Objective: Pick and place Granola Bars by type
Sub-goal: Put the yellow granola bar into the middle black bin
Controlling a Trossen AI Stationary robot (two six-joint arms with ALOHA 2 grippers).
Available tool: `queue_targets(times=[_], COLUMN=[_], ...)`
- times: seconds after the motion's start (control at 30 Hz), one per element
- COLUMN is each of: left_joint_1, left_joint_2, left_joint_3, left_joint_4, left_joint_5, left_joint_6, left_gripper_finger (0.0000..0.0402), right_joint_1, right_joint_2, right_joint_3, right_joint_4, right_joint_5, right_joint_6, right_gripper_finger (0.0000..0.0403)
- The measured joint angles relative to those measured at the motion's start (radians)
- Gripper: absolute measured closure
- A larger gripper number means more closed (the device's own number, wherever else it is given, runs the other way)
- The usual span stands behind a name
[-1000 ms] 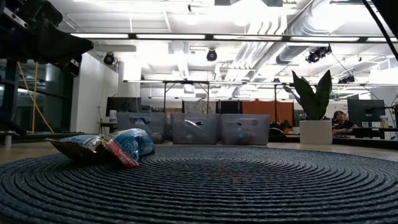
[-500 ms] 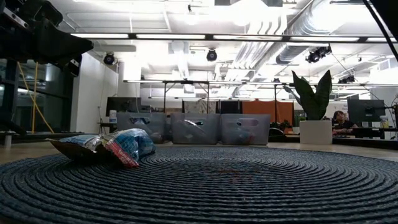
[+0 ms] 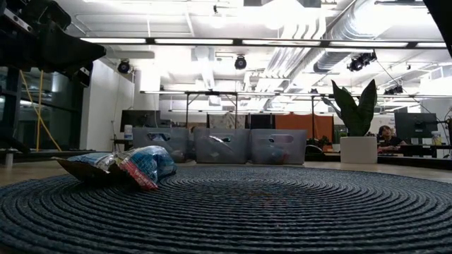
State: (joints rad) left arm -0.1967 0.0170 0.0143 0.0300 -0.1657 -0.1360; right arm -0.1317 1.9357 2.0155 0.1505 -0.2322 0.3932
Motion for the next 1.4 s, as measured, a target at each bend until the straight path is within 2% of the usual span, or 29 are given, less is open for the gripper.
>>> queue_targets(times=[0.2,0.67,0.83,1.2,1.4], left_joint_1=[0.000,0.000,0.000,0.000,0.000], left_joint_2=[0.000,0.000,0.000,0.000,0.000], left_joint_3=[0.000,0.000,0.000,0.000,0.000], left_joint_4=[0.000,0.000,0.000,0.000,0.000], left_joint_5=[0.000,0.000,0.000,0.000,0.000], left_joint_6=[0.000,0.000,0.000,0.000,0.000], left_gripper_finger=[0.0400,0.0400,0.0400,0.0400,0.0400], right_joint_1=[-0.087,-0.237,-0.282,-0.347,-0.353], right_joint_2=[-0.002,0.003,0.042,0.185,0.246], right_joint_3=[0.000,-0.001,-0.001,-0.001,-0.001], right_joint_4=[-0.042,-0.351,-0.433,-0.735,-0.845], right_joint_5=[0.033,0.429,0.483,0.463,0.345], right_joint_6=[-0.010,-0.114,-0.088,0.044,0.052], right_gripper_finger=[0.0338,0.0338,0.0338,0.0338,0.0338])
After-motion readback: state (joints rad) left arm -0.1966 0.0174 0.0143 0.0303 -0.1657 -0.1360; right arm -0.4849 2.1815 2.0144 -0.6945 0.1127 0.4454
